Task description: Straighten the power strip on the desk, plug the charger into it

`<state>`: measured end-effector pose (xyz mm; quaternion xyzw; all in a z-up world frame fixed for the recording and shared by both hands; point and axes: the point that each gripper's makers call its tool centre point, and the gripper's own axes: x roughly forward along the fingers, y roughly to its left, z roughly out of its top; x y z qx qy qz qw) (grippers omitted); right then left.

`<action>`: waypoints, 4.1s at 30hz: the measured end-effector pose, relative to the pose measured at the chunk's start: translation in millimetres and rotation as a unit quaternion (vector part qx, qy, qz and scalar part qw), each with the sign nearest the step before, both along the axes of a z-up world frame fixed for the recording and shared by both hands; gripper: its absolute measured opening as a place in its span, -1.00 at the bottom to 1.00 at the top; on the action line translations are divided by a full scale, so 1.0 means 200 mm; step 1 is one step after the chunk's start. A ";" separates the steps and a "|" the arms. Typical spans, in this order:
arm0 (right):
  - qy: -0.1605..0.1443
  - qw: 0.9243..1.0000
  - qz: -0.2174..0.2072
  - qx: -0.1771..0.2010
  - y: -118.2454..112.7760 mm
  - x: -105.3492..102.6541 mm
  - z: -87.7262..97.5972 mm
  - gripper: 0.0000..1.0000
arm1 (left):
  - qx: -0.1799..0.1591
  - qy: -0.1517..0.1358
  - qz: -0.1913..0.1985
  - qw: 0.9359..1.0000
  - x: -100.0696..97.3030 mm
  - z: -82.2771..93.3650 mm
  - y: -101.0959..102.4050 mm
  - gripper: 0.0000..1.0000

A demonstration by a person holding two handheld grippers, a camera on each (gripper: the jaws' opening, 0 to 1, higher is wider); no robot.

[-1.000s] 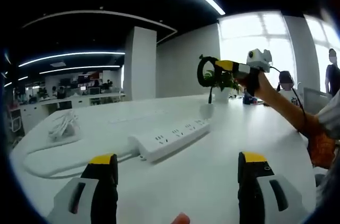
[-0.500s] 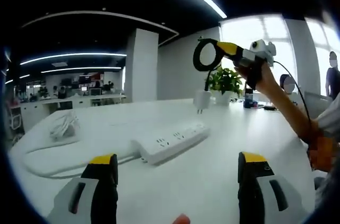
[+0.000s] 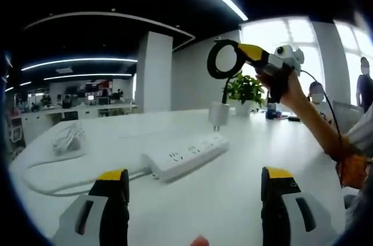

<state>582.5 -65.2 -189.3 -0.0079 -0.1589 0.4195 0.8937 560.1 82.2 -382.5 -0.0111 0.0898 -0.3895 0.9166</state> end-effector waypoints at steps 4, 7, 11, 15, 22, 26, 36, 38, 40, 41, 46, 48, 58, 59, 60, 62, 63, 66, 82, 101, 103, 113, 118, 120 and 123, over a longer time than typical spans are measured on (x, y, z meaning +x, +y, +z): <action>-0.008 1.000 0.006 0.002 0.01 -0.03 0.00 -0.94 | -0.006 -0.006 -0.002 1.000 0.00 0.01 -0.01 0.93; -0.010 1.000 0.012 0.006 0.01 -0.04 0.00 -0.94 | -0.024 -0.016 -0.009 1.000 0.00 0.04 -0.03 0.95; -0.012 1.000 0.020 0.008 0.02 -0.08 -0.01 -0.94 | -0.039 -0.044 -0.018 0.998 -0.02 0.10 -0.05 0.98; -0.017 0.999 0.031 0.014 0.02 -0.12 -0.01 -0.94 | -0.036 -0.100 -0.030 0.994 -0.03 0.17 -0.10 0.98; -0.026 0.998 0.054 0.019 0.04 -0.18 0.01 -0.94 | -0.074 -0.096 -0.079 0.990 -0.07 0.20 -0.21 0.98; -0.025 0.996 0.079 0.022 0.06 -0.21 0.01 -0.94 | -0.073 -0.099 -0.078 0.989 -0.02 0.20 -0.21 0.90; -0.023 0.992 0.120 0.033 0.11 -0.28 0.02 -0.93 | -0.043 -0.113 -0.116 0.986 0.01 0.24 -0.27 0.86; -0.025 0.991 0.128 0.034 0.12 -0.29 0.03 -0.93 | -0.035 -0.117 -0.129 0.984 0.00 0.25 -0.31 0.85; -0.028 0.990 0.131 0.033 0.12 -0.30 0.03 -0.93 | -0.026 -0.118 -0.138 0.983 0.01 0.25 -0.33 0.83; -0.029 0.990 0.134 0.033 0.12 -0.31 0.04 -0.93 | -0.025 -0.120 -0.141 0.982 0.01 0.25 -0.34 0.82; -0.033 0.988 0.147 0.026 0.14 -0.35 0.04 -0.93 | -0.021 -0.125 -0.156 0.980 0.01 0.24 -0.40 0.75; -0.033 0.987 0.155 0.029 0.14 -0.36 0.05 -0.93 | -0.031 -0.126 -0.160 0.979 0.02 0.25 -0.43 0.69; -0.035 0.985 0.169 0.031 0.14 -0.39 0.06 -0.93 | -0.040 -0.119 -0.191 0.973 0.01 0.26 -0.54 0.54; -0.035 0.984 0.170 0.030 0.14 -0.39 0.06 -0.93 | -0.039 -0.119 -0.194 0.973 0.00 0.25 -0.55 0.50; -0.035 0.984 0.171 0.030 0.14 -0.39 0.06 -0.93 | -0.037 -0.119 -0.195 0.973 0.00 0.25 -0.56 0.47; -0.033 0.984 0.172 0.029 0.15 -0.39 0.06 -0.93 | -0.036 -0.118 -0.197 0.973 0.00 0.25 -0.56 0.38; -0.033 0.984 0.171 0.028 0.15 -0.39 0.06 -0.93 | -0.037 -0.117 -0.200 0.972 0.00 0.25 -0.56 0.33; -0.030 0.985 0.171 0.026 0.16 -0.39 0.05 -0.93 | -0.046 -0.112 -0.205 0.971 0.01 0.27 -0.57 0.18; -0.014 0.988 0.152 0.020 0.17 -0.32 0.00 -0.93 | -0.033 -0.061 -0.233 0.970 0.06 0.20 -0.62 -0.37; 0.005 0.996 0.077 -0.047 0.20 -0.11 -0.04 -0.93 | 0.024 -0.057 -0.271 0.961 0.26 0.16 -0.71 -0.47; 0.013 0.996 0.069 -0.051 0.20 -0.08 -0.05 -0.93 | 0.033 -0.050 -0.274 0.960 0.28 0.14 -0.70 -0.47; 0.044 0.997 0.041 -0.055 0.23 0.05 -0.08 -0.93 | 0.036 -0.031 -0.294 0.955 0.37 0.11 -0.70 -0.47; 0.052 0.997 0.027 -0.054 0.22 0.10 -0.10 -0.93 | 0.037 -0.028 -0.295 0.954 0.40 0.09 -0.71 -0.47; 0.054 0.997 0.022 -0.056 0.22 0.11 -0.10 -0.93 | 0.035 -0.028 -0.296 0.954 0.41 0.08 -0.72 -0.47; 0.053 0.997 0.013 -0.060 0.21 0.12 -0.11 -0.93 | 0.033 -0.031 -0.293 0.955 0.43 0.08 -0.73 -0.47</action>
